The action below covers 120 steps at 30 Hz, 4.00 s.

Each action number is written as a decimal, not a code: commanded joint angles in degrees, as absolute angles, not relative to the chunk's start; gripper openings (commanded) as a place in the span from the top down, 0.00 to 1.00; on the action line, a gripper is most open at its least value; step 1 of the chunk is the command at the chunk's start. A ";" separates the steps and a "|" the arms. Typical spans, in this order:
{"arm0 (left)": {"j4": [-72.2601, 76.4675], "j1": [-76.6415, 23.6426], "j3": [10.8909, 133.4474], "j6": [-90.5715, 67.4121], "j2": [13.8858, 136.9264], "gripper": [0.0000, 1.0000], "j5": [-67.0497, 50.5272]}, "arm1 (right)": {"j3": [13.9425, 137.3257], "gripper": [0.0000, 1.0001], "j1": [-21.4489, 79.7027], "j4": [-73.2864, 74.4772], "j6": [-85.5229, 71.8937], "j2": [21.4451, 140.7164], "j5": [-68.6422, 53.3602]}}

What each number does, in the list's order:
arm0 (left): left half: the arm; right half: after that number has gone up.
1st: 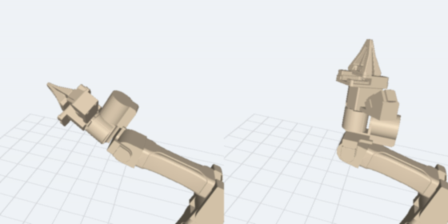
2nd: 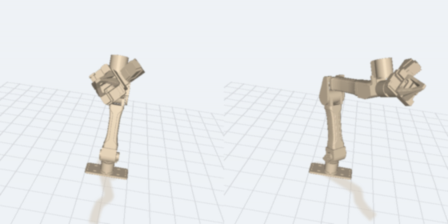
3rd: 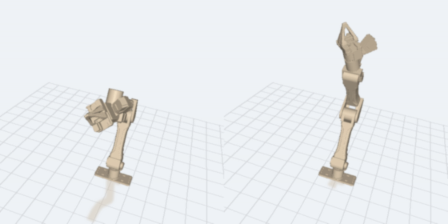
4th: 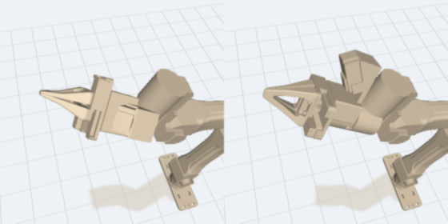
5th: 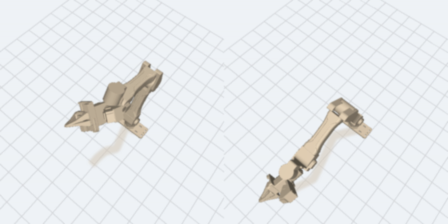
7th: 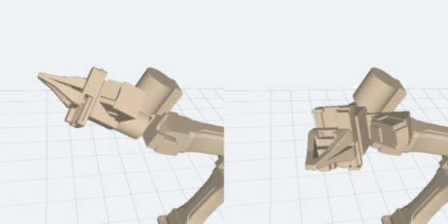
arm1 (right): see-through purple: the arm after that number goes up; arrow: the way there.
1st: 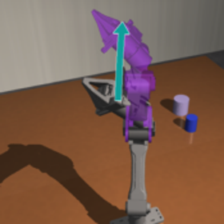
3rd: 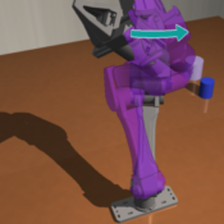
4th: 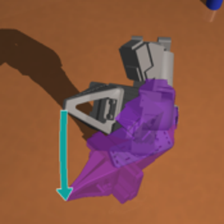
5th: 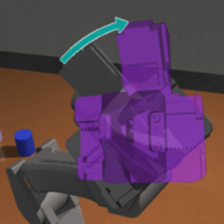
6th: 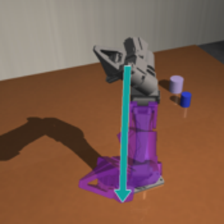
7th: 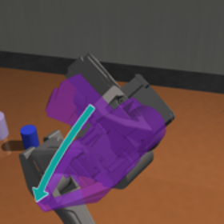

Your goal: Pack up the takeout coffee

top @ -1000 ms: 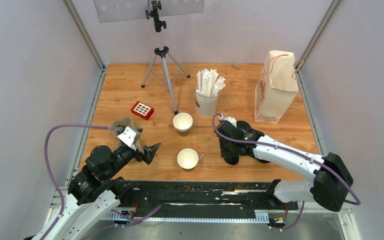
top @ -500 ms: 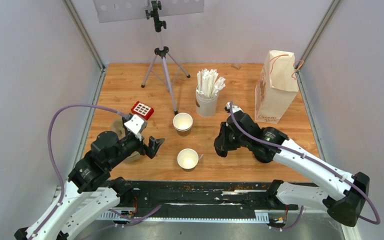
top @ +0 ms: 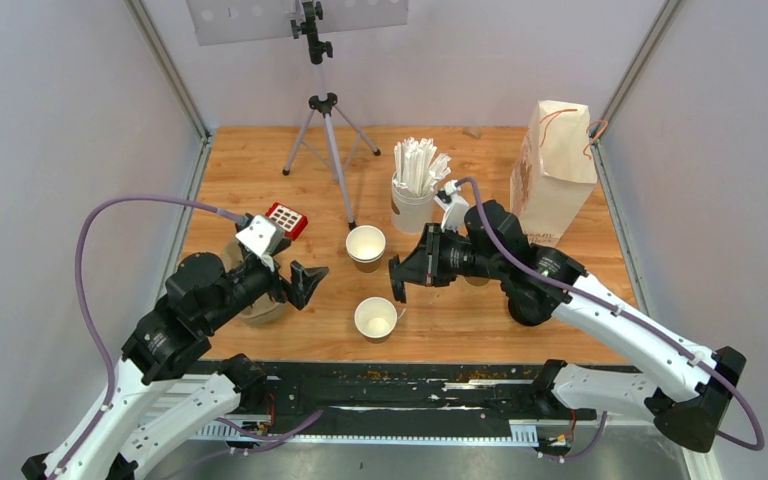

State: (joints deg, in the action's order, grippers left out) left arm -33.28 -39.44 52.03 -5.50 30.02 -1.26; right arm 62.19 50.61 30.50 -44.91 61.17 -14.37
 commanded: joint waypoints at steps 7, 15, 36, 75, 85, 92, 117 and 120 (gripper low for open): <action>-31.43 -39.69 54.81 -3.66 29.72 0.00 -3.66 | 64.82 1.00 51.23 13.35 -53.75 64.34 -25.79; -18.15 -39.64 46.75 -0.12 25.47 0.00 -15.88 | 63.18 1.00 51.24 9.09 -55.31 64.86 -27.86; -6.28 -39.69 38.83 13.65 30.29 0.00 -36.64 | 61.07 1.00 51.33 2.55 -59.12 65.83 -29.10; -5.78 -39.71 37.71 14.71 31.38 0.17 -41.53 | 55.63 1.00 51.33 0.49 -60.67 61.76 -30.61; -5.57 -39.65 37.15 12.40 30.76 0.18 -41.44 | 54.51 1.00 51.24 -3.33 -61.98 61.74 -30.67; -4.66 -39.66 34.99 13.64 29.13 0.00 -37.28 | 54.42 1.00 51.29 -4.03 -63.40 61.58 -31.54; -10.09 -39.65 37.78 10.81 30.61 0.20 -34.57 | 53.17 0.84 51.09 -2.26 -63.03 61.87 -31.25; -14.62 -39.66 39.37 8.34 30.91 0.20 -32.49 | 53.52 0.72 50.38 1.26 -61.72 61.07 -29.96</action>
State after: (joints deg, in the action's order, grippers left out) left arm -9.72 -39.64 35.64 11.86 30.61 -35.86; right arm 53.25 50.94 -1.85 -63.59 62.87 -31.46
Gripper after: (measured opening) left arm 0.827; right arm 0.217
